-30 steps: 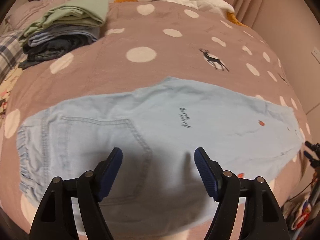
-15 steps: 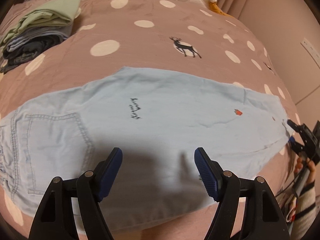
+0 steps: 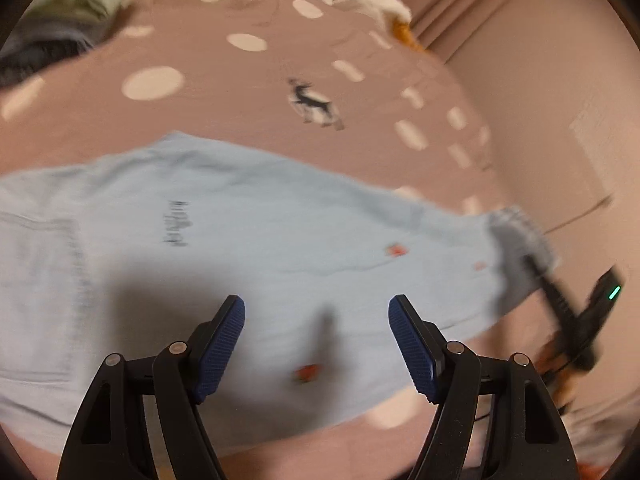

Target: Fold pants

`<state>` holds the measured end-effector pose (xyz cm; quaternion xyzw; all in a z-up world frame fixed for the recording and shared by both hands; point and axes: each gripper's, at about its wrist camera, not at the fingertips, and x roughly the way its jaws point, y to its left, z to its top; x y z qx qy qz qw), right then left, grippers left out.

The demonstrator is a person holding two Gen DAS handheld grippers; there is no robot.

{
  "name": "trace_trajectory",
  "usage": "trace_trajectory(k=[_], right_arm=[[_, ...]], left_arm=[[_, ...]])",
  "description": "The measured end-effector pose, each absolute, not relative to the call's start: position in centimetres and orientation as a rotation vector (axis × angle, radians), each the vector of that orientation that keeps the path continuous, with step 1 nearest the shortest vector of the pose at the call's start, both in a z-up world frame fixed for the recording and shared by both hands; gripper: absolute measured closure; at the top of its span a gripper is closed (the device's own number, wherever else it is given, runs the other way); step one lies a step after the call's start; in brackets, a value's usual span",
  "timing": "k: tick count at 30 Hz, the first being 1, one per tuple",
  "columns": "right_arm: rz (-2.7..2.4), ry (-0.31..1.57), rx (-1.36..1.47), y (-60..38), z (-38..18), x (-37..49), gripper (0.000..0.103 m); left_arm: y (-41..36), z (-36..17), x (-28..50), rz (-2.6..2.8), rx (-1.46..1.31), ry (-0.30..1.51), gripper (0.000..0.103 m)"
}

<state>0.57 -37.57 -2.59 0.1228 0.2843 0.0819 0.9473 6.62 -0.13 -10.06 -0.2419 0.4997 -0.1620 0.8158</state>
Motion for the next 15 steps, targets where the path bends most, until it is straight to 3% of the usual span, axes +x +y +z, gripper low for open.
trace_trajectory(k=[6,15], right_arm=[[0.336,0.508,-0.039,-27.8,-2.7,-1.9,0.093],[0.462,0.605,-0.162,-20.6,-6.5,-2.8,0.093]], left_arm=[[-2.6,-10.5,7.8,-0.548,-0.759,1.054,0.025],[-4.7,-15.4,9.2,-0.590,-0.961,1.140,0.024]])
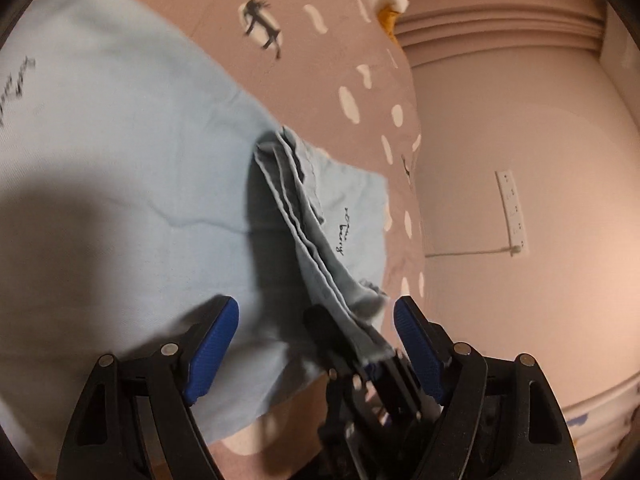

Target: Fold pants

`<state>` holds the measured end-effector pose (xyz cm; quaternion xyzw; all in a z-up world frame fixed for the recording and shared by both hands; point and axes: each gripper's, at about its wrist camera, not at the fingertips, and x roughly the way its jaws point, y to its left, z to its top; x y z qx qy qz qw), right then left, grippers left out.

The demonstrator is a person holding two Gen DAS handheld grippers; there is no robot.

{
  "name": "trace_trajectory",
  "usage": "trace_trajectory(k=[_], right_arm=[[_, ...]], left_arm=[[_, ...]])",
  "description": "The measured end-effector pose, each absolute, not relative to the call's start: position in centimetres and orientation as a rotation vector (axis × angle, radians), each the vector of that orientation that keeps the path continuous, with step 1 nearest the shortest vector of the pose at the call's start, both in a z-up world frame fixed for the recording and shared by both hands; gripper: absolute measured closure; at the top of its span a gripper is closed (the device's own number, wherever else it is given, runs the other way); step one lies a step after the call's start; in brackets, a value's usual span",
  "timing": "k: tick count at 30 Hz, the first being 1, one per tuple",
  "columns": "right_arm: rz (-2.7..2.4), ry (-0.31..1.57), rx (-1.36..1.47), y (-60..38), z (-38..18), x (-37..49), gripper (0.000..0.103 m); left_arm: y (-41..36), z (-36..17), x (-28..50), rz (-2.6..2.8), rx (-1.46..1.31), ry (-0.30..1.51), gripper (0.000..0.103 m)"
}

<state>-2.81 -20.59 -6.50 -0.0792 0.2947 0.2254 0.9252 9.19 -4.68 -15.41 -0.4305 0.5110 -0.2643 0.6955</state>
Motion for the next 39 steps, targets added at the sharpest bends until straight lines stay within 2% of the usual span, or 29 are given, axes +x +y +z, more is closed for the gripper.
trace_trajectory(k=[4,5,6,8,10,14,15,16,18,22,27,29,30,31,36,38,39], right_arm=[[0.523,0.583,-0.184,-19.3,-5.8,-3.6,0.093],[0.536,0.579,-0.192,-18.9,-5.8,-3.8,0.093],[0.551,0.578,-0.199,-18.5,-5.8,-4.0,0.093],[0.580,0.586,-0.199,-17.8,-5.9,-4.0,0.092],[0.607,0.591,-0.198,-16.9,-6.0,-4.1,0.092],[0.669,0.589,-0.223,-14.5,-5.8,-4.1,0.090],[0.678,0.594,-0.222,-14.3,-5.9,-3.9,0.085],[0.697,0.626,-0.207,-14.0,-6.3,-3.5,0.072],[0.734,0.734,-0.135,-13.9,-7.1,-2.9,0.058],[0.805,0.740,0.006,-16.9,-5.5,-2.9,0.058],[0.753,0.689,0.142,-21.7,-3.2,-2.7,0.060],[0.637,0.699,0.098,-21.9,-3.4,-2.8,0.070],[0.582,0.727,0.068,-22.2,-3.9,-2.1,0.087],[0.541,0.763,0.045,-22.2,-4.5,-1.5,0.091],[0.508,0.865,0.025,-22.6,-7.5,0.2,0.092],[0.512,0.865,-0.006,-22.2,-7.1,-0.1,0.091],[0.521,0.866,-0.011,-22.0,-6.7,0.0,0.087]], left_arm=[[-4.2,-15.2,9.8,-0.603,-1.015,1.100,0.024],[-3.9,-15.1,9.9,-0.581,-1.008,1.097,0.027],[-3.6,-14.9,9.9,-0.554,-0.989,1.091,0.033],[-2.8,-14.6,9.8,-0.496,-0.936,1.078,0.069],[-1.8,-14.4,9.6,-0.458,-0.907,1.066,0.074],[0.5,-13.9,9.3,-0.360,-0.814,1.030,0.076],[1.0,-13.9,9.3,-0.333,-0.793,1.032,0.076],[1.4,-13.9,9.3,-0.304,-0.762,1.035,0.076],[2.4,-14.0,9.3,-0.227,-0.693,1.056,0.076],[5.0,-14.0,8.3,-0.212,-0.714,1.046,0.076],[3.6,-11.1,7.4,-0.298,-0.652,0.982,0.076],[0.9,-10.2,7.7,-0.365,-0.596,0.978,0.076],[-0.2,-10.0,7.6,-0.394,-0.572,0.985,0.076],[-1.4,-10.1,7.6,-0.415,-0.541,1.000,0.076],[-5.1,-13.3,7.0,-0.365,-0.342,1.116,0.076],[-4.1,-14.1,5.9,-0.312,-0.315,1.110,0.083],[-3.6,-14.1,5.5,-0.306,-0.317,1.097,0.083]])
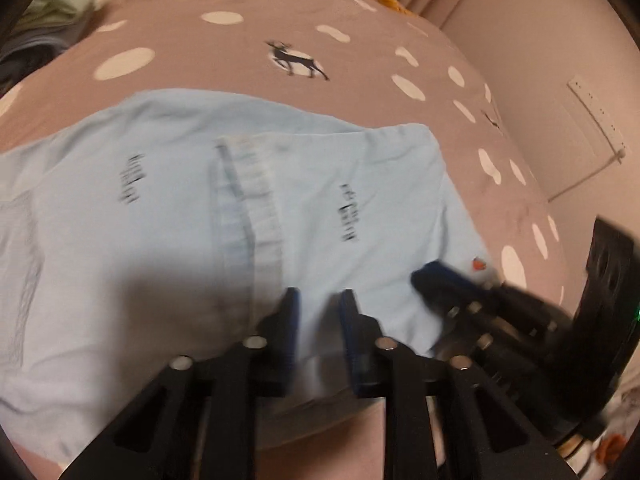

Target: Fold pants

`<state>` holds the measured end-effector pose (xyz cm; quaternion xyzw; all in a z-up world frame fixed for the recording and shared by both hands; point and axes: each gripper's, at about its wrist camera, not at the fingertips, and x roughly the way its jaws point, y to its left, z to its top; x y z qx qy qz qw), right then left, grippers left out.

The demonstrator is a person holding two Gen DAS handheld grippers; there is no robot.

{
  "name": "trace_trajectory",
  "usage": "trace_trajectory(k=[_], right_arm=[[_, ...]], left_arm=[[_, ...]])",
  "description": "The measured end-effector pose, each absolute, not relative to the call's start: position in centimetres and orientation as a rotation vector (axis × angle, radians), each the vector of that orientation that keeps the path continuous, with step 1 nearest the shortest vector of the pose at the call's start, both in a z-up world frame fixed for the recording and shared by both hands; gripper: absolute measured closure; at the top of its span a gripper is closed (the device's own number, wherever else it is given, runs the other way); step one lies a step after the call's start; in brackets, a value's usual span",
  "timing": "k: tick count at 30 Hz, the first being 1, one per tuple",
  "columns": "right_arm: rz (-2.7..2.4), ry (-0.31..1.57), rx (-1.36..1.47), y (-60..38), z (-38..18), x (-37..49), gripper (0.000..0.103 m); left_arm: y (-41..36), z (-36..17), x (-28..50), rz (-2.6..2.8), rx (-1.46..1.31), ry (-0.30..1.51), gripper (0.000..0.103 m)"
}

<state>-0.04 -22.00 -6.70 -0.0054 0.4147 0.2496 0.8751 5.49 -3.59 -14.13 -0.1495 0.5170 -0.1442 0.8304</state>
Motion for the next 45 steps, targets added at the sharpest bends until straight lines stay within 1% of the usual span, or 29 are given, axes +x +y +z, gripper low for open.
trace_trajectory(k=[3,6,9,11,13,18,20,21,24,26,28,34,36,39,41,42,44,45], right_arm=[[0.619,0.833,-0.017,-21.3,-5.9,0.0,0.088],[0.700,0.835,-0.061,-18.2,-5.6,1.2,0.090],[0.774,0.871,-0.113,-14.5,-5.7,2.7,0.090],[0.835,0.930,-0.135,-12.0,-6.2,4.0,0.091],[0.836,0.943,-0.156,-10.0,-6.4,4.9,0.096],[0.803,0.959,-0.103,-8.9,-6.1,6.2,0.096],[0.805,0.951,-0.063,-9.6,-6.0,5.7,0.094],[0.807,0.949,-0.032,-10.2,-5.7,5.3,0.087],[0.799,0.927,0.003,-12.3,-5.3,3.4,0.088],[0.773,0.953,-0.063,-13.1,-6.2,1.7,0.088],[0.769,0.925,-0.111,-14.1,-6.5,-0.5,0.090],[0.772,0.916,-0.099,-16.7,-6.3,-6.1,0.089],[0.797,0.934,-0.055,-17.5,-5.9,-6.8,0.087],[0.798,0.906,-0.030,-18.3,-5.3,-7.5,0.079],[0.791,0.885,0.000,-18.6,-4.8,-7.4,0.077],[0.798,0.876,0.019,-18.6,-4.6,-7.3,0.077],[0.813,0.859,0.039,-18.3,-4.3,-7.2,0.075],[0.823,0.851,0.041,-17.8,-4.1,-7.2,0.073]], left_arm=[[-1.5,-13.8,3.6,-0.311,-0.354,1.071,0.083],[-0.3,-14.1,3.0,-0.307,-0.402,1.071,0.083],[-0.3,-14.1,3.1,-0.312,-0.430,1.074,0.083],[-0.6,-14.0,3.3,-0.317,-0.439,1.077,0.083],[-0.6,-14.1,3.4,-0.312,-0.431,1.077,0.083],[-0.9,-14.3,3.7,-0.314,-0.436,1.073,0.083],[-0.7,-14.3,3.6,-0.319,-0.450,1.075,0.083],[-0.7,-14.3,3.6,-0.321,-0.451,1.075,0.083],[-0.4,-14.3,3.5,-0.322,-0.454,1.075,0.083],[-0.1,-14.3,3.4,-0.324,-0.463,1.075,0.083],[-0.1,-14.4,3.3,-0.327,-0.465,1.072,0.083],[0.0,-14.2,3.1,-0.323,-0.488,1.065,0.083],[0.8,-13.6,2.5,-0.309,-0.499,1.065,0.079],[3.2,-12.2,0.4,-0.309,-0.546,1.007,0.064],[5.7,-11.3,-1.5,-0.272,-0.602,0.954,0.044],[7.1,-11.0,-2.7,-0.249,-0.642,0.927,0.042],[9.8,-11.0,-4.6,-0.205,-0.732,0.893,0.042],[11.4,-11.1,-5.7,-0.170,-0.781,0.877,0.042]])
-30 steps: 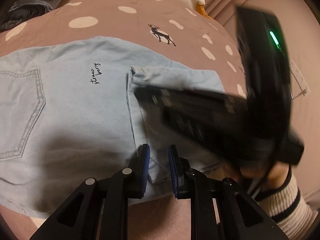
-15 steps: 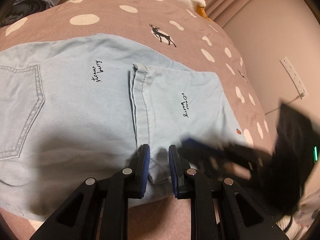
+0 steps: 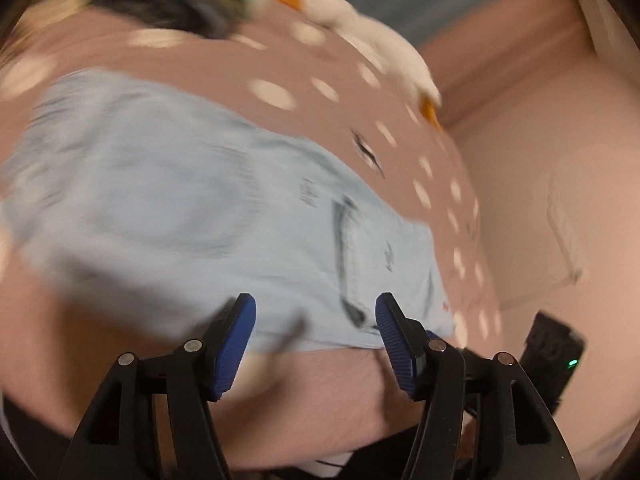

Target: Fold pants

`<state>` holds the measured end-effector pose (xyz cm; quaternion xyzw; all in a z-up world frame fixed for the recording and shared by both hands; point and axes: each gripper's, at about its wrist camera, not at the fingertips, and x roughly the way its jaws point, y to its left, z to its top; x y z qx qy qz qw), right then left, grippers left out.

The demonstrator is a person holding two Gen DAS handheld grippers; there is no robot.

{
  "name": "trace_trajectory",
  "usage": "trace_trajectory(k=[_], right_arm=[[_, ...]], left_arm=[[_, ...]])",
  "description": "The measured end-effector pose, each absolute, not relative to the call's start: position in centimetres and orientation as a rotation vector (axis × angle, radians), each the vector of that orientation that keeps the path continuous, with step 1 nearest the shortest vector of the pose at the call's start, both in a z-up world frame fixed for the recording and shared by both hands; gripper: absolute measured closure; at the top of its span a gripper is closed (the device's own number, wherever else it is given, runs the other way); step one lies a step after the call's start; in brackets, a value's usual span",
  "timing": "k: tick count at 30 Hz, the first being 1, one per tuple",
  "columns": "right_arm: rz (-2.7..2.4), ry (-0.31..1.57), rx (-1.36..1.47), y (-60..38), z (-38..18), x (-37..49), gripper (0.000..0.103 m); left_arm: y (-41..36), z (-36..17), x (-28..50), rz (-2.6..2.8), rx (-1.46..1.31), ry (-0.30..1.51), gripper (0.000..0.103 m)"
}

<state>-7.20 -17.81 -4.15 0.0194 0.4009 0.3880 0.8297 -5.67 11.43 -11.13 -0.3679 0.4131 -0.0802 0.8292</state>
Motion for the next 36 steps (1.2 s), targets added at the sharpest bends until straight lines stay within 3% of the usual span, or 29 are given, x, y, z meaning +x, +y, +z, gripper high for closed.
trace_trajectory(k=[12,20,27,28,29,31,34,36], right_arm=[[0.882,0.871,-0.002,-14.3,-4.0,-7.6,0.069],[0.864,0.870,-0.022,-13.3,-3.7,-7.1,0.069],[0.821,0.877,-0.010,-11.4,-3.6,-4.9,0.063],[0.811,0.874,-0.020,-10.9,-3.5,-4.5,0.064],[0.803,0.877,-0.032,-10.3,-3.5,-3.8,0.064],[0.797,0.889,-0.038,-9.2,-3.4,-2.5,0.074],[0.790,0.914,-0.043,-7.2,-3.5,0.3,0.093],[0.768,0.923,-0.044,-5.8,-3.5,2.2,0.093]], left_arm=[[19.9,-17.3,-9.9,0.016,-1.241,0.762,0.042],[21.7,-17.5,-7.3,0.046,-1.279,0.697,0.042],[21.9,-16.7,-3.2,0.108,-1.128,0.735,0.042],[21.9,-16.6,-3.1,0.103,-1.111,0.742,0.043],[21.8,-16.7,-3.3,0.102,-1.097,0.745,0.056],[22.2,-17.3,-4.1,0.118,-1.056,0.775,0.077],[23.2,-18.6,-5.3,0.052,-1.139,0.755,0.080],[23.2,-18.5,-5.4,0.053,-1.134,0.761,0.080]])
